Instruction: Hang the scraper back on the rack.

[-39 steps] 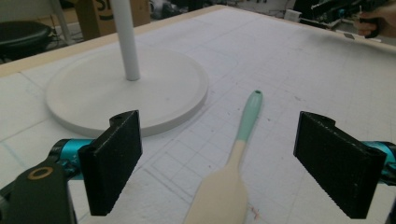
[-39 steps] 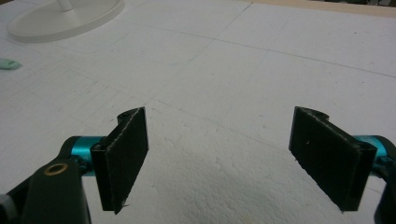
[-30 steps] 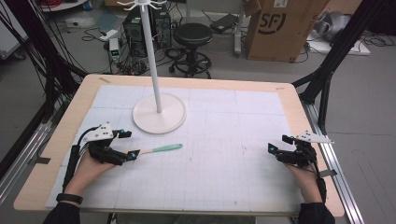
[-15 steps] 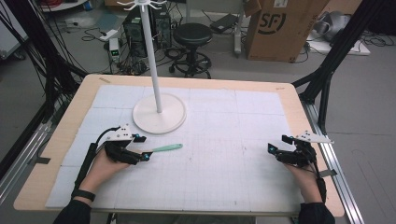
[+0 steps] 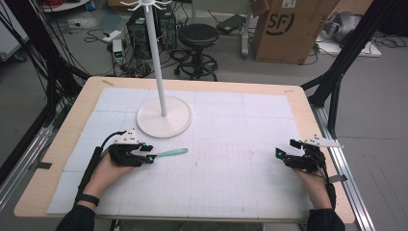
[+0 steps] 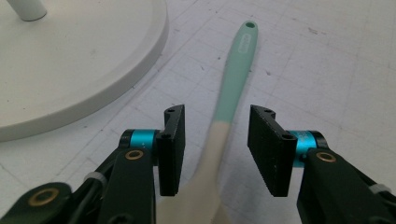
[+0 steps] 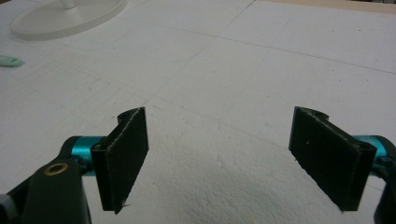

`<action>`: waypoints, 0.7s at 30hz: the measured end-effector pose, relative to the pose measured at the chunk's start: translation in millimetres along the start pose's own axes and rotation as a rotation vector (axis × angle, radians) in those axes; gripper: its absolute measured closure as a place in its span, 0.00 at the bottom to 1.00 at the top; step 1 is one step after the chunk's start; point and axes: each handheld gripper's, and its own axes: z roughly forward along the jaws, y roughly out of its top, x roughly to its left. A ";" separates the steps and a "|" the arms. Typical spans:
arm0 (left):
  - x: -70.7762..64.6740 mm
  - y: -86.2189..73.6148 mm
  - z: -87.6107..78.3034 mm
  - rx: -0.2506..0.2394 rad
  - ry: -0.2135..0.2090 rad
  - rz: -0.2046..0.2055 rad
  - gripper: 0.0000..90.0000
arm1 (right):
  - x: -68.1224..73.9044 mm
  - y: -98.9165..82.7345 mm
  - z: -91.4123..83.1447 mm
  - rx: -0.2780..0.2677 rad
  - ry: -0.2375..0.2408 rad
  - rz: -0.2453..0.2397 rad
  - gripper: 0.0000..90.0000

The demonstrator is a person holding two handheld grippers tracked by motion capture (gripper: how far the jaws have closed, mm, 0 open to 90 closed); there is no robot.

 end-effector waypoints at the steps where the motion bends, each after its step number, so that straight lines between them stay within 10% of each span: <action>1: -0.6 0.3 0.8 0.005 0.002 0.004 0.66 | 0.1 0.0 0.1 0.000 0.000 0.001 0.22; 21: 1.5 -1.9 7.3 0.031 -0.008 0.033 0.82 | 0.1 0.0 -0.4 0.001 0.003 0.007 0.22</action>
